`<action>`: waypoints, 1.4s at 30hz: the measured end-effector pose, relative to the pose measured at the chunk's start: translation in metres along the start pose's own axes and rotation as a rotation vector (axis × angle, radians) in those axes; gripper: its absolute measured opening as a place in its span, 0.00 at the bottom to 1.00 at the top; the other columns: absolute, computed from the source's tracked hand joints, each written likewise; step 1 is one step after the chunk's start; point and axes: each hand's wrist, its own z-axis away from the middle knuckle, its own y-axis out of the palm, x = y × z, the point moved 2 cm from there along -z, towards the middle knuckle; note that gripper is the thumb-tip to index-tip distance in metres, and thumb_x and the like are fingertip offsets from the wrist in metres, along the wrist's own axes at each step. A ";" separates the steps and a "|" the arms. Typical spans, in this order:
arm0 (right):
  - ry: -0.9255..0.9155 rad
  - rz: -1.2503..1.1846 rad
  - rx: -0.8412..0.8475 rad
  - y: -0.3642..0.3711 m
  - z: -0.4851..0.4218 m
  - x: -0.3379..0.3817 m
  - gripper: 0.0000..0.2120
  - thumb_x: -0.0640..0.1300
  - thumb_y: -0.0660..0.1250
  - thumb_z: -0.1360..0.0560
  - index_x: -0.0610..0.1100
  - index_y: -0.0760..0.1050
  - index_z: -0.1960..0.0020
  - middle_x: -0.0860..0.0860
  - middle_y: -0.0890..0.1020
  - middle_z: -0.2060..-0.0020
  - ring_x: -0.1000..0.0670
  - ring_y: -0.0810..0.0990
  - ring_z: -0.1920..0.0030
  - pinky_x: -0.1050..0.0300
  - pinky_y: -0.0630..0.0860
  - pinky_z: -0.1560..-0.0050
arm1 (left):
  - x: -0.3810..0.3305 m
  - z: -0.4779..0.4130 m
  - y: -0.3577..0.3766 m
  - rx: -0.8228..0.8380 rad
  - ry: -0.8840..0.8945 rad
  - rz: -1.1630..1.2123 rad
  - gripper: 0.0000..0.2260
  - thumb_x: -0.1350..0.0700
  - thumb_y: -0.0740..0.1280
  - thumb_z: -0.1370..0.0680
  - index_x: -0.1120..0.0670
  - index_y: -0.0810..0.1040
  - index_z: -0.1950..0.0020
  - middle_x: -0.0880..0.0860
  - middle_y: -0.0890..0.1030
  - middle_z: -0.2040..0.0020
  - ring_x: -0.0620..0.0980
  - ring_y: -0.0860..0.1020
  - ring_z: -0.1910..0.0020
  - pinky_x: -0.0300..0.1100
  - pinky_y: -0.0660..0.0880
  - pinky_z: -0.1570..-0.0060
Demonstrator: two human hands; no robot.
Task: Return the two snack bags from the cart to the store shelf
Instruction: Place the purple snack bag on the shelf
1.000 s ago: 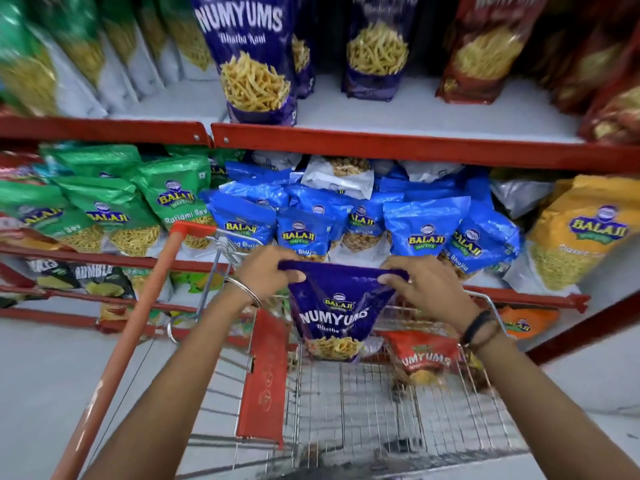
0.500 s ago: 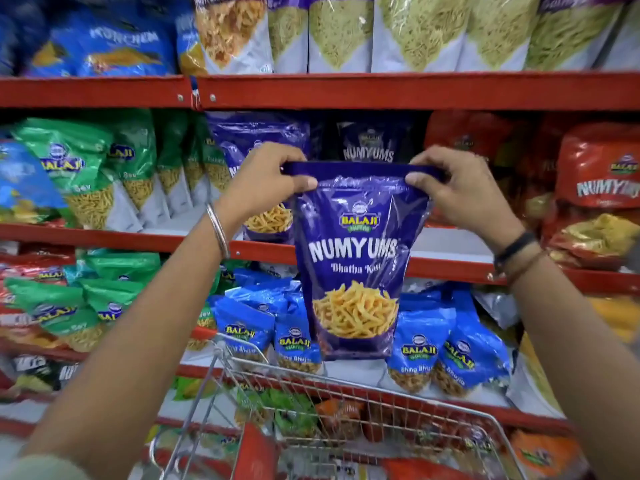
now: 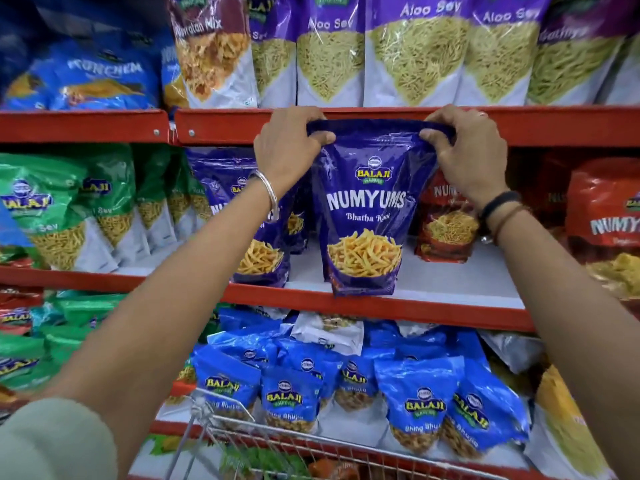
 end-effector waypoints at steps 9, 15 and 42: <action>-0.068 -0.019 -0.323 0.054 0.041 -0.017 0.11 0.46 0.62 0.23 0.42 0.77 0.46 0.41 0.79 0.49 0.41 0.74 0.47 0.57 0.66 0.45 | 0.026 0.033 0.060 -0.194 0.009 0.447 0.04 0.62 0.64 0.24 0.59 0.78 0.54 0.57 0.82 0.56 0.47 0.83 0.67 0.50 0.81 0.66; 0.470 -0.505 -0.048 0.113 0.126 -0.021 0.51 0.62 0.73 0.37 0.44 0.50 0.26 0.44 0.59 0.28 0.48 0.59 0.28 0.50 0.56 0.26 | 0.039 0.061 0.092 -0.144 -0.027 0.529 0.16 0.54 0.68 0.26 0.51 0.69 0.40 0.46 0.81 0.48 0.47 0.76 0.50 0.54 0.72 0.46; 0.649 -0.680 0.328 0.192 0.137 -0.076 0.33 0.54 0.64 0.26 0.45 0.54 0.27 0.48 0.65 0.30 0.50 0.67 0.32 0.54 0.66 0.33 | 0.112 0.114 0.199 0.422 -0.217 0.464 0.47 0.51 0.72 0.30 0.49 0.39 0.26 0.56 0.39 0.23 0.44 0.39 0.27 0.44 0.48 0.28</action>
